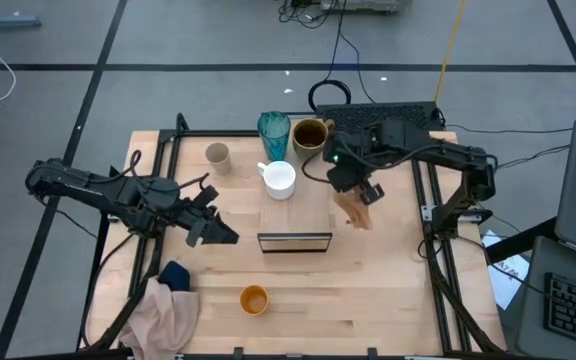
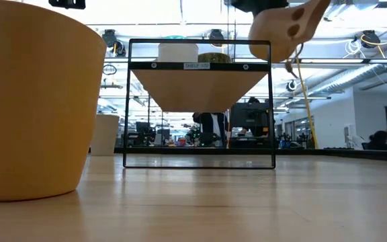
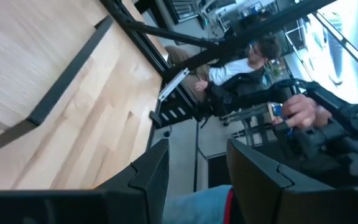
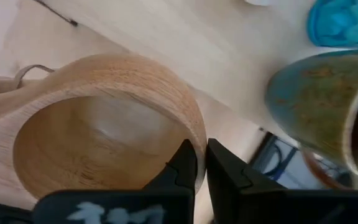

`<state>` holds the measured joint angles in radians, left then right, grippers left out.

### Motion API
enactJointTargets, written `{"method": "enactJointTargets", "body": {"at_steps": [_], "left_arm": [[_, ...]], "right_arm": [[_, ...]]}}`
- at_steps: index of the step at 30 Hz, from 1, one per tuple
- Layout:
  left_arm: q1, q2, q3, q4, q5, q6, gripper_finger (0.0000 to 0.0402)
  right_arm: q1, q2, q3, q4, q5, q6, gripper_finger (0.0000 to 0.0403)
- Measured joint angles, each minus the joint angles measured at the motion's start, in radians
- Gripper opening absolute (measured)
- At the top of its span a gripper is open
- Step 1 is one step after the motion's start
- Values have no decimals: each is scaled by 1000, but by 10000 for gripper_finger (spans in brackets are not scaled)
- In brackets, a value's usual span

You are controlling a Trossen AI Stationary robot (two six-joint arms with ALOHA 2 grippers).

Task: Stack small to large cups/mugs on shelf
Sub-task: Put the brown mug on the shelf

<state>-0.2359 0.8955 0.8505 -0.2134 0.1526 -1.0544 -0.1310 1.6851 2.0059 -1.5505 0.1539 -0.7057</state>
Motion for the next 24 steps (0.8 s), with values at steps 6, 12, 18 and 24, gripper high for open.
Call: {"method": "enactJointTargets", "body": {"at_steps": [6, 12, 18, 24], "left_arm": [[-25, 0, 0, 0, -55, -1, 159], [-29, 0, 0, 1, -80, 10, 159], [-29, 0, 0, 2, -74, -22, 159], [-29, 0, 0, 6, -68, -21, 159]], "right_arm": [[-52, 1, 0, -2, -32, -88, 8], [-66, 45, -1, 97, -54, -158, 8], [-66, 101, -1, 132, -50, -233, 8], [-66, 131, -1, 176, -51, -293, 8]]}}
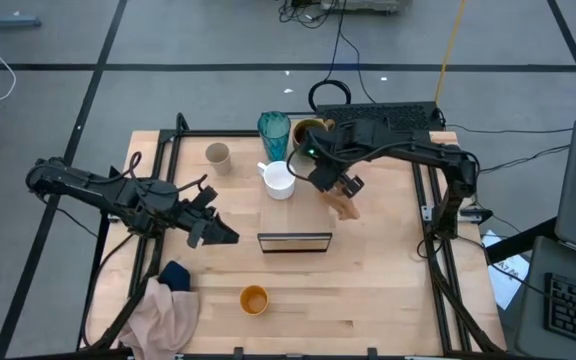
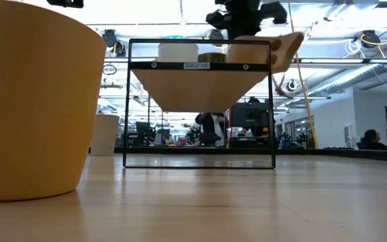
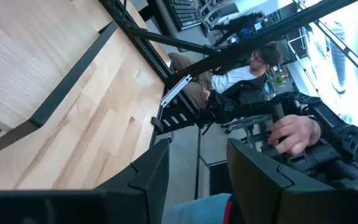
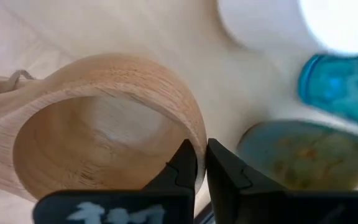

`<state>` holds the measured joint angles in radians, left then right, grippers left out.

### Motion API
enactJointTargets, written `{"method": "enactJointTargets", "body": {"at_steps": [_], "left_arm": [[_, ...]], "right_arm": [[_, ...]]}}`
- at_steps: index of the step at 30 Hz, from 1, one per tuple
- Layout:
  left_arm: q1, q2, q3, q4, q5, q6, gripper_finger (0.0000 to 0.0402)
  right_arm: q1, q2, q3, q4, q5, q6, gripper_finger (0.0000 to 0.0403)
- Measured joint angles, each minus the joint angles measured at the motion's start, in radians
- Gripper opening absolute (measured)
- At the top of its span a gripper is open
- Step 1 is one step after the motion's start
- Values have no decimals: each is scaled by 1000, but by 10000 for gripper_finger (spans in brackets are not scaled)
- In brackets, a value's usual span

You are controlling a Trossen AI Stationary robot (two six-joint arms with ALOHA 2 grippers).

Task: Stack small to large cups/mugs on shelf
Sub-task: Put the brown mug on the shelf

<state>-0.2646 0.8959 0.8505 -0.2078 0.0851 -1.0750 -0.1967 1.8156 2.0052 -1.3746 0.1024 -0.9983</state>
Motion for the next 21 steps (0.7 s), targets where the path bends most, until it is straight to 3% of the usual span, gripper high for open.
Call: {"method": "enactJointTargets", "body": {"at_steps": [7, 21], "left_arm": [[0, 0, 0, 0, 0, 6, 159], [1, 0, 0, 0, 0, 20, 159]], "right_arm": [[-5, 16, 0, 56, 0, -95, 7], [-7, 33, 0, 130, -1, -113, 8]]}}
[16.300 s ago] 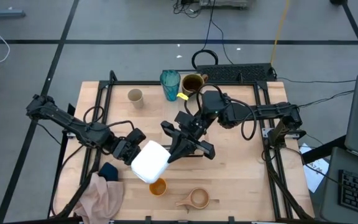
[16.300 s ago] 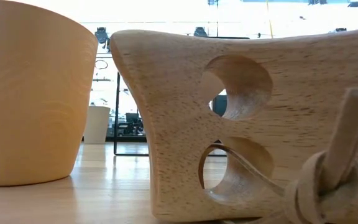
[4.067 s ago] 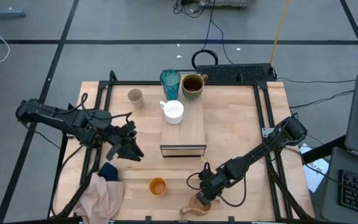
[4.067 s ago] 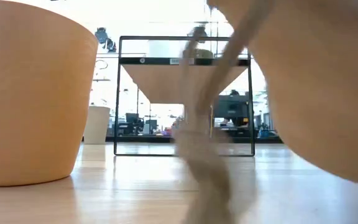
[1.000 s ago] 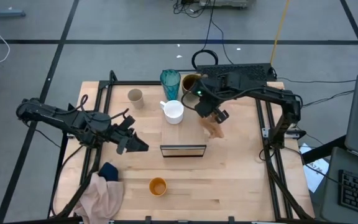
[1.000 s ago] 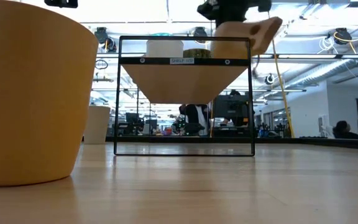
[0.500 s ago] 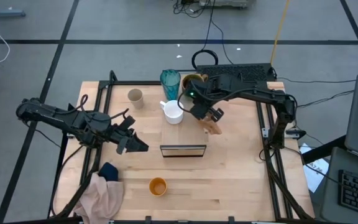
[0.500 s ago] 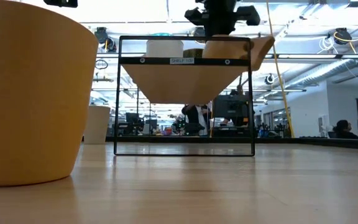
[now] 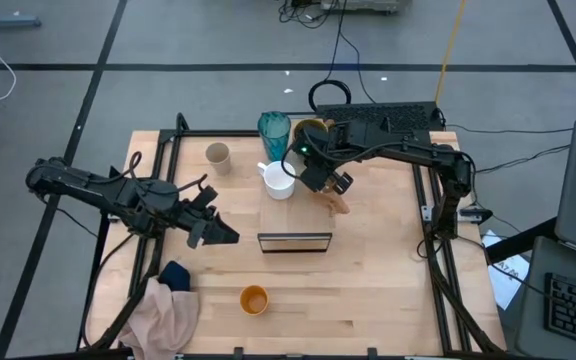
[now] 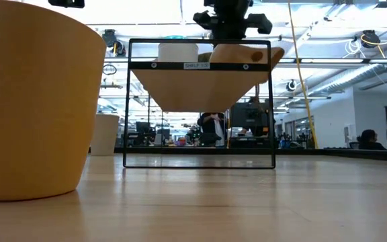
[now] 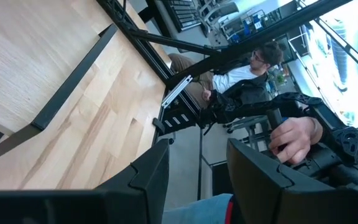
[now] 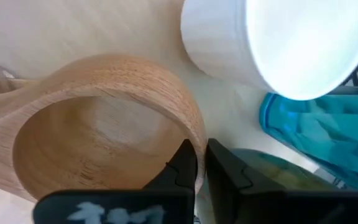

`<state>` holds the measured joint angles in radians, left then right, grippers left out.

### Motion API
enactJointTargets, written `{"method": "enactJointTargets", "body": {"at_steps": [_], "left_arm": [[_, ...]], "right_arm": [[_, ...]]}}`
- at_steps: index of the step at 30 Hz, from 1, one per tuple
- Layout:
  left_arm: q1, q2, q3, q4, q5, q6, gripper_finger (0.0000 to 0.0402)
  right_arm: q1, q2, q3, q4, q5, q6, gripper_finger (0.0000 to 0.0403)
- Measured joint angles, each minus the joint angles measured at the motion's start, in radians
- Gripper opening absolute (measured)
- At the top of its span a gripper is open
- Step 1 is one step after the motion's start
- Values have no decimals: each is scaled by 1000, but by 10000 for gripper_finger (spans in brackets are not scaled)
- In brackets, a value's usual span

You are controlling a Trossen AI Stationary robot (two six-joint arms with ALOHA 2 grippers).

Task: Stack small to large cups/mugs on shelf
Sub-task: Put the brown mug on the shelf

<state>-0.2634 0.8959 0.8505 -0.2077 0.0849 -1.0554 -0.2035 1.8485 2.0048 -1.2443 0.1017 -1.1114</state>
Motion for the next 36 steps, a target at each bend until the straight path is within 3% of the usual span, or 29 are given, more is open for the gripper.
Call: {"method": "enactJointTargets", "body": {"at_steps": [36], "left_arm": [[0, 0, 0, 3, 1, -2, 159]], "right_arm": [[16, 13, 0, 88, 1, 84, 38]]}}
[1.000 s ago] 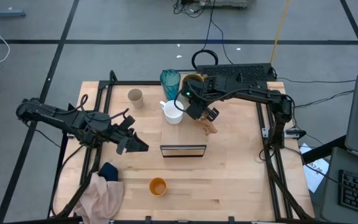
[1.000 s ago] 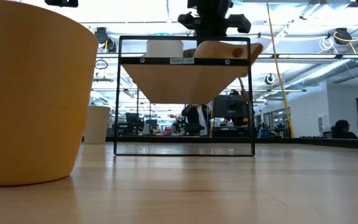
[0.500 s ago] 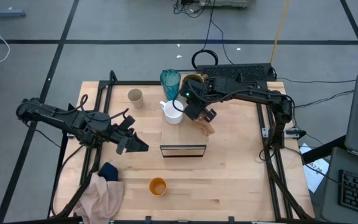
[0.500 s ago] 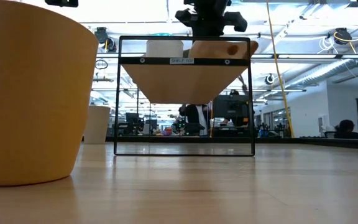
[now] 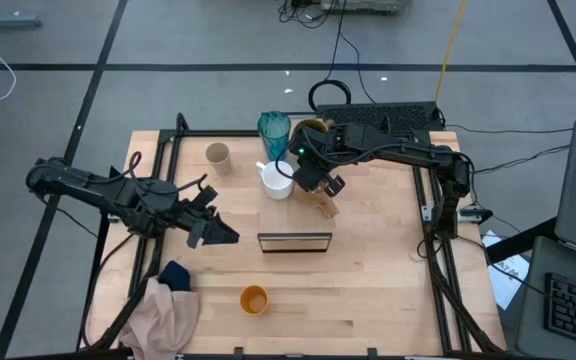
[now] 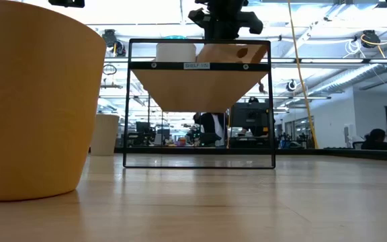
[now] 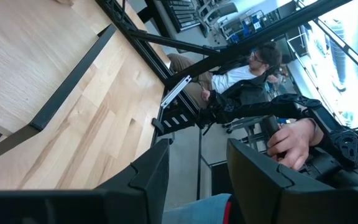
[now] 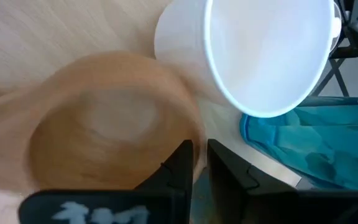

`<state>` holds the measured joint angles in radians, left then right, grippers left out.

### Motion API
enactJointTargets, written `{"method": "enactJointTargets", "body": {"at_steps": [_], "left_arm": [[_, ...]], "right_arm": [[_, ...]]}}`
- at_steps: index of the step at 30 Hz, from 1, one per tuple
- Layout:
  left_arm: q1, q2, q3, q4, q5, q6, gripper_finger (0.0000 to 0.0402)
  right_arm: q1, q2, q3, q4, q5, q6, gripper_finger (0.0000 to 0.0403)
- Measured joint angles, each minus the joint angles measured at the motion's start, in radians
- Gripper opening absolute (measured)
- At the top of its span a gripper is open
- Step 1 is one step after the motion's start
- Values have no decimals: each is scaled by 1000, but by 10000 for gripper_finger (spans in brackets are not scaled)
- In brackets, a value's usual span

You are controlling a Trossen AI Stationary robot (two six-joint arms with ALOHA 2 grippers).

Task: Stack small to large cups/mugs on shelf
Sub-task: Put the brown mug on the shelf, then put the white cup on the shelf

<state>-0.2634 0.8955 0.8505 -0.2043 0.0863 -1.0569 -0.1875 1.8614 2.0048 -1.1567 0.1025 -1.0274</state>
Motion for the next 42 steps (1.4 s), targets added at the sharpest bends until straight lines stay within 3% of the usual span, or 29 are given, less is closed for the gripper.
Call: {"method": "enactJointTargets", "body": {"at_steps": [9, 18, 25, 31, 37, 42], "left_arm": [[0, 0, 0, 9, 18, 0, 159], [5, 0, 0, 23, 20, 6, 159], [70, 0, 0, 22, 21, 65, 159], [142, -4, 0, 6, 7, 142, 159], [257, -66, 1, -175, -25, 160, 159], [371, -150, 39, -436, -160, 198, 159]], "right_arm": [[0, 0, -19, 1, 2, -31, 38], [1, -25, -20, -8, 75, 9, 38], [10, -103, -20, -11, 84, 169, 38], [41, -200, -20, -30, 82, 440, 38], [110, -292, -20, -88, 80, 709, 38], [174, -330, -20, -119, 76, 863, 38]]}}
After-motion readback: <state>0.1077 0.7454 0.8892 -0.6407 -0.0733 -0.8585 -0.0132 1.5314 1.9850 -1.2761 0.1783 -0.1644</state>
